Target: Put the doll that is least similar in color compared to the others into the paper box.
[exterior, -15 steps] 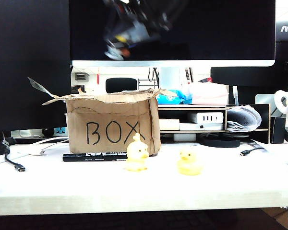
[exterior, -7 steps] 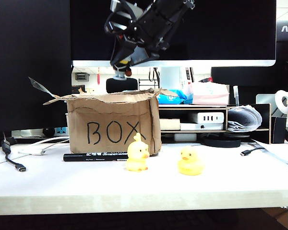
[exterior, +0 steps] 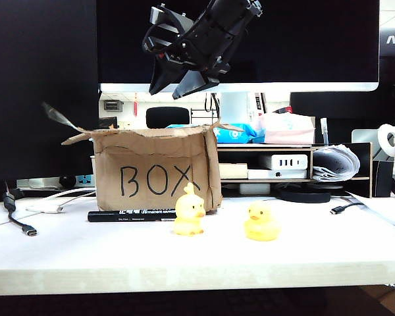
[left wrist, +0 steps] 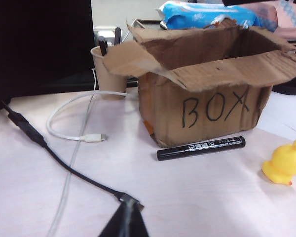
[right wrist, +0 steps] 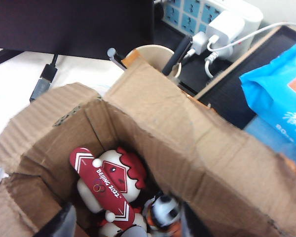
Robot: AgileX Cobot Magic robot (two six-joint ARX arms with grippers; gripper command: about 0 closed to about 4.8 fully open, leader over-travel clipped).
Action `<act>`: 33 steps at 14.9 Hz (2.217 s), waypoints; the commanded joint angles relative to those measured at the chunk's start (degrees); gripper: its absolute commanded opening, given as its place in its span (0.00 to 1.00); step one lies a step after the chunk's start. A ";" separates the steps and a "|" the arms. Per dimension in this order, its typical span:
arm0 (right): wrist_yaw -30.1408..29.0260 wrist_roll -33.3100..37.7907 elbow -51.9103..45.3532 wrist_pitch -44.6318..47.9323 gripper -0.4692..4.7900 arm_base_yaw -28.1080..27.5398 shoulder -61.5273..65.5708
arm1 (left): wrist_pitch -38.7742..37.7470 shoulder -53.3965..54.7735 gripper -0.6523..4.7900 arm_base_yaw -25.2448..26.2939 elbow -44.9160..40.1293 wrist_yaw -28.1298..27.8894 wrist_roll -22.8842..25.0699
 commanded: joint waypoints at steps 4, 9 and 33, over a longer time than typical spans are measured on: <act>4.68 0.94 0.31 -6.84 0.07 0.04 -9.86 | 0.96 -2.69 0.11 11.82 0.07 0.22 0.02; -0.13 1.77 -7.10 -16.72 0.07 -0.13 -28.33 | 0.92 -2.67 0.11 13.79 0.04 0.24 0.02; 4.48 6.69 -56.24 2.05 0.08 -37.53 -81.70 | 0.72 -2.67 0.11 13.79 0.04 0.24 0.02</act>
